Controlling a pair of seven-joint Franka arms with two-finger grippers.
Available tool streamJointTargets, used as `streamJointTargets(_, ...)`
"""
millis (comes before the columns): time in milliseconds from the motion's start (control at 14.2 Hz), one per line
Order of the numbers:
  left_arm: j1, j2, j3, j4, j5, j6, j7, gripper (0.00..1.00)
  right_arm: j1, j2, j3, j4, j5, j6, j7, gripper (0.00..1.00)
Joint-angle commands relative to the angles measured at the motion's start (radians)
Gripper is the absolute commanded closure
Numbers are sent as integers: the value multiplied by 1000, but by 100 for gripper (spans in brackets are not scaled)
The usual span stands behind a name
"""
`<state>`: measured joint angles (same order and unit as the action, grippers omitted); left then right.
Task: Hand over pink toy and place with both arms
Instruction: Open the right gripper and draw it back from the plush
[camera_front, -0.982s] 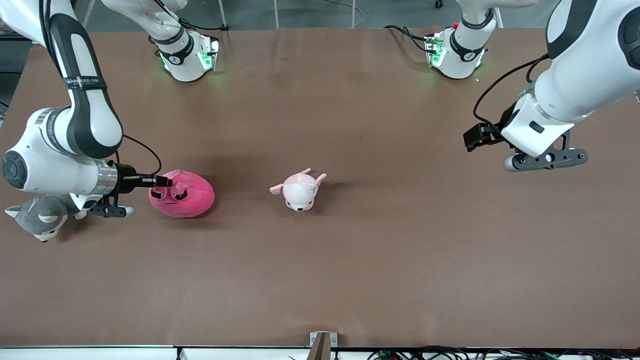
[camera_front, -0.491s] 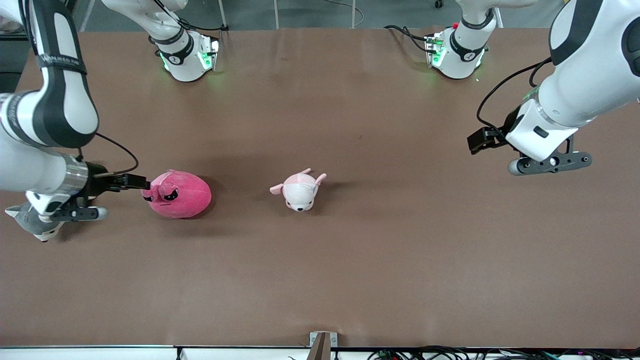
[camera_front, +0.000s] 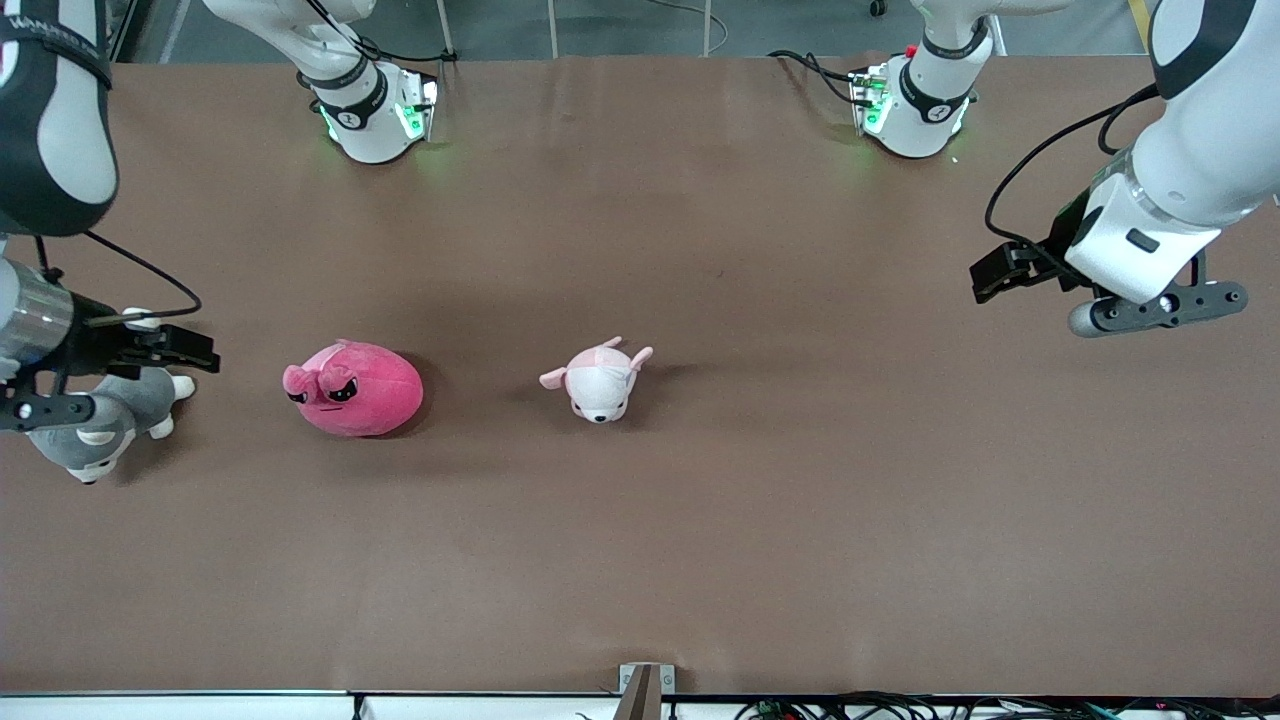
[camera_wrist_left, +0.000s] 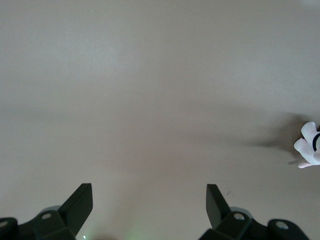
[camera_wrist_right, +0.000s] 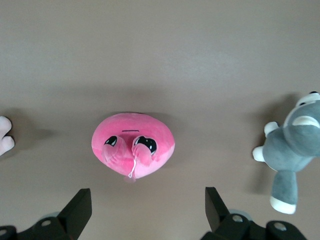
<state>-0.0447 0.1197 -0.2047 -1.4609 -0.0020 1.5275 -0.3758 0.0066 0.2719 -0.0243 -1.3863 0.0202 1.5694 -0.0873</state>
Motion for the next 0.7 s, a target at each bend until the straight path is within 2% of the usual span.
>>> streamJointTargets(0, 5, -11, -5, -7, 20, -4, 6, 0, -16, -8, 9, 53, -48, -72, 1, 0)
streamJointTargets(351, 25, -9, -5, 7, 31, 0, 14, 0, -48, -7, -8, 88, -49, -81, -8, 0)
streamJointTargets(632, 46, -34, -7, 8, 36, -9, 15, 0, -57, -5, 3, 107, -31, -81, 0, 0)
